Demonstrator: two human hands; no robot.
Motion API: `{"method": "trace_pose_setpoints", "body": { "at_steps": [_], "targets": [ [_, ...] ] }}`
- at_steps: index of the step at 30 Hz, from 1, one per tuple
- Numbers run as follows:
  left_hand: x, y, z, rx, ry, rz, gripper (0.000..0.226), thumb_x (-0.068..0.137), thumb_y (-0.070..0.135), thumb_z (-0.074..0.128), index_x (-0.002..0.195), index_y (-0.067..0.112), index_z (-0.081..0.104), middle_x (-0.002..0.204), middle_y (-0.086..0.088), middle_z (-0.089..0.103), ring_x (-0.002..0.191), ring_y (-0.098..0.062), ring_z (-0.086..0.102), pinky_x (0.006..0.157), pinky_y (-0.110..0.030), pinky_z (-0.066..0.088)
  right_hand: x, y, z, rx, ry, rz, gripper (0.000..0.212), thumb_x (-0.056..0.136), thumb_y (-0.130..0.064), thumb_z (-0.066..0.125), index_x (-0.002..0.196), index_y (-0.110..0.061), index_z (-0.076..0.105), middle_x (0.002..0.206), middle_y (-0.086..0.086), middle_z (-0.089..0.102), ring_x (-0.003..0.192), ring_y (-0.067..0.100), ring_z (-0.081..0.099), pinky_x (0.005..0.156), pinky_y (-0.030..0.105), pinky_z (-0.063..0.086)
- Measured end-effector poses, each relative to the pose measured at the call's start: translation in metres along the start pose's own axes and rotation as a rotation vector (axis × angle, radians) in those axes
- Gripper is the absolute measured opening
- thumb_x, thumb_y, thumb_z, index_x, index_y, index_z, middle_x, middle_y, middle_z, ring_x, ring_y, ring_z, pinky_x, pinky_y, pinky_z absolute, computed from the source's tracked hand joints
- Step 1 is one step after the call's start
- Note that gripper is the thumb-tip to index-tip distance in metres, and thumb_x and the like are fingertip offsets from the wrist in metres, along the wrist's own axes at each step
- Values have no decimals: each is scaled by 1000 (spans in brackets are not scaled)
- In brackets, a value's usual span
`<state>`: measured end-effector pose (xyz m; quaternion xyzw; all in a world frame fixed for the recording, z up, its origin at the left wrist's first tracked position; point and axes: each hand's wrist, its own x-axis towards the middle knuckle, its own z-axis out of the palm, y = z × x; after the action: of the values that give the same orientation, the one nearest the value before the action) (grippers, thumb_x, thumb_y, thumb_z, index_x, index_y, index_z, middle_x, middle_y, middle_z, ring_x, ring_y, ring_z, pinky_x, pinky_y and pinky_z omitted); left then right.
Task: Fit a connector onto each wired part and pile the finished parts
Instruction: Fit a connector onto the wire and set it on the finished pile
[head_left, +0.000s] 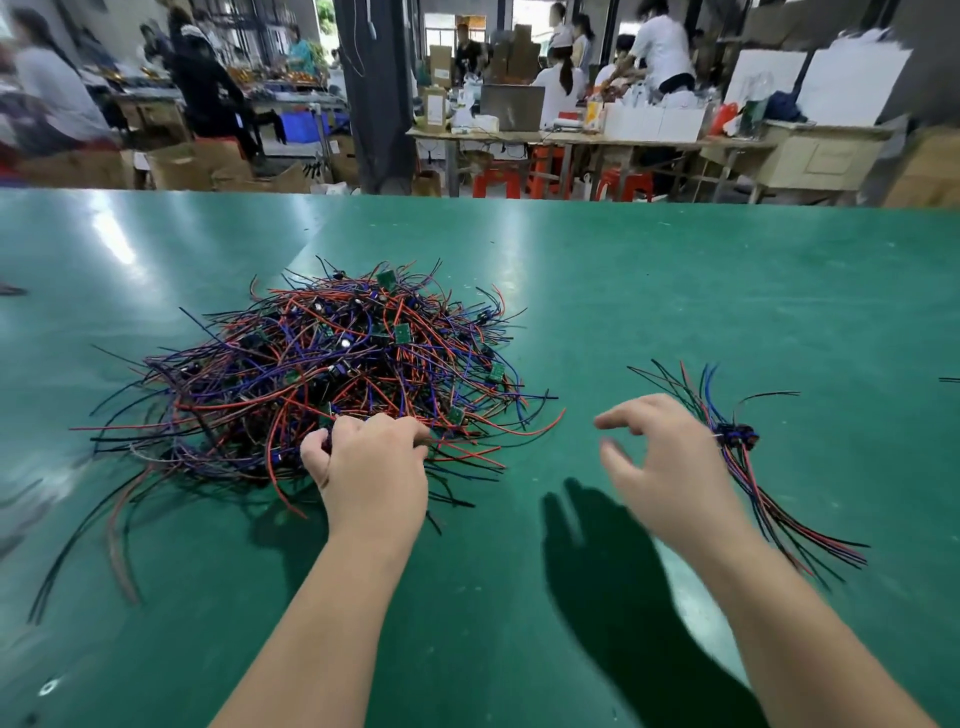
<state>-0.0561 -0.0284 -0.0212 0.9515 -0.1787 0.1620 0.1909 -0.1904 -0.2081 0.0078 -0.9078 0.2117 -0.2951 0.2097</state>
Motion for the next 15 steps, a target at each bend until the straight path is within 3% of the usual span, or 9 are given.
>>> {"method": "trace_pose_setpoints", "body": {
  "at_steps": [3, 6, 8, 10, 13, 15],
  "targets": [
    [-4, 6, -9, -162, 163, 122, 11, 85, 25, 70, 91, 33, 73, 89, 10, 69, 94, -22, 54, 86, -39, 22, -19, -16, 23, 82, -116, -50, 16, 79, -6, 67, 91, -14, 72, 90, -3, 60, 83, 8, 51, 81, 13, 33],
    [-12, 15, -13, -447, 331, 389, 10, 80, 13, 74, 87, 21, 75, 84, 7, 71, 77, -22, 63, 75, -38, 42, -32, -21, 42, 172, -257, 105, 25, 81, -12, 67, 105, -20, 71, 89, -5, 61, 72, 8, 52, 74, 15, 41],
    [-21, 26, -14, -623, 343, 574, 19, 79, 7, 72, 91, 21, 73, 86, 7, 72, 78, -15, 65, 72, -36, 49, -32, -26, 48, 405, -336, 176, 47, 81, -10, 72, 124, -24, 60, 99, -6, 63, 65, 9, 51, 71, 18, 44],
    [-35, 38, -13, -698, 298, 710, 26, 76, 5, 72, 95, 22, 71, 88, 10, 71, 82, -9, 61, 75, -31, 47, -29, -30, 44, 745, -356, 154, 61, 81, 7, 66, 131, -24, 49, 112, -9, 63, 72, 8, 57, 74, 20, 46],
    [-49, 51, -9, -807, 188, 786, 21, 80, 7, 72, 99, 15, 73, 98, 8, 71, 91, -6, 61, 83, -24, 48, -25, -24, 38, 784, -276, 28, 46, 79, 17, 52, 105, -17, 68, 104, -2, 72, 92, 10, 68, 84, 30, 53],
    [-50, 54, -10, -860, 151, 750, 30, 82, 5, 69, 110, 13, 69, 111, 5, 68, 106, -5, 59, 93, -24, 46, -25, -23, 34, 903, -231, 77, 35, 77, 16, 58, 84, -15, 71, 83, -1, 74, 78, 12, 69, 72, 28, 55]
  ]
}}
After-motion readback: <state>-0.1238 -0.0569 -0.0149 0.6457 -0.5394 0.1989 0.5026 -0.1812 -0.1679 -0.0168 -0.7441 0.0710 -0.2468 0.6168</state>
